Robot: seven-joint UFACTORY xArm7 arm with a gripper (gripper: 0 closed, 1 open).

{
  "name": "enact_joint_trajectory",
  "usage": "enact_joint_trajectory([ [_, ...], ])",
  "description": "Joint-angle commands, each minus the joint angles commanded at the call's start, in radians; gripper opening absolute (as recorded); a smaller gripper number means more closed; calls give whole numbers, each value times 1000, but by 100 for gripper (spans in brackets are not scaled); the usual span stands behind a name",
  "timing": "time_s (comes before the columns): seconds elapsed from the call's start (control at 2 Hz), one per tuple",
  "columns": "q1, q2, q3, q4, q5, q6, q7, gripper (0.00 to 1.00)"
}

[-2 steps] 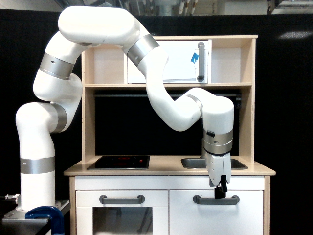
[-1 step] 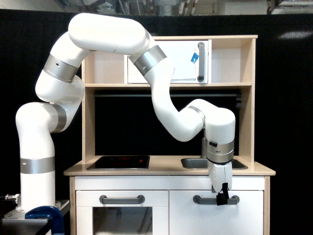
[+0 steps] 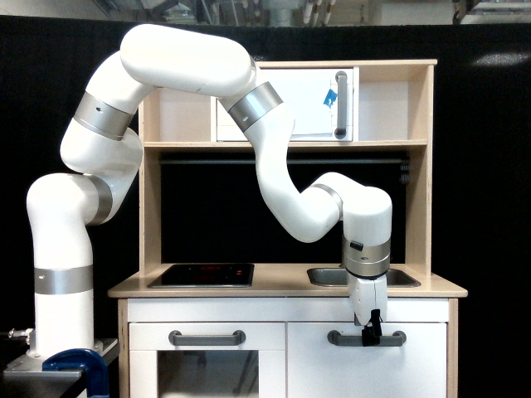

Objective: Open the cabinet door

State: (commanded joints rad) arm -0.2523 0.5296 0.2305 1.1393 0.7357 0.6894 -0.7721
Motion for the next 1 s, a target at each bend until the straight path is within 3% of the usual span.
enact_joint_trajectory([
  [1.0,-6,40,35,-13,15,-60,-18,100],
])
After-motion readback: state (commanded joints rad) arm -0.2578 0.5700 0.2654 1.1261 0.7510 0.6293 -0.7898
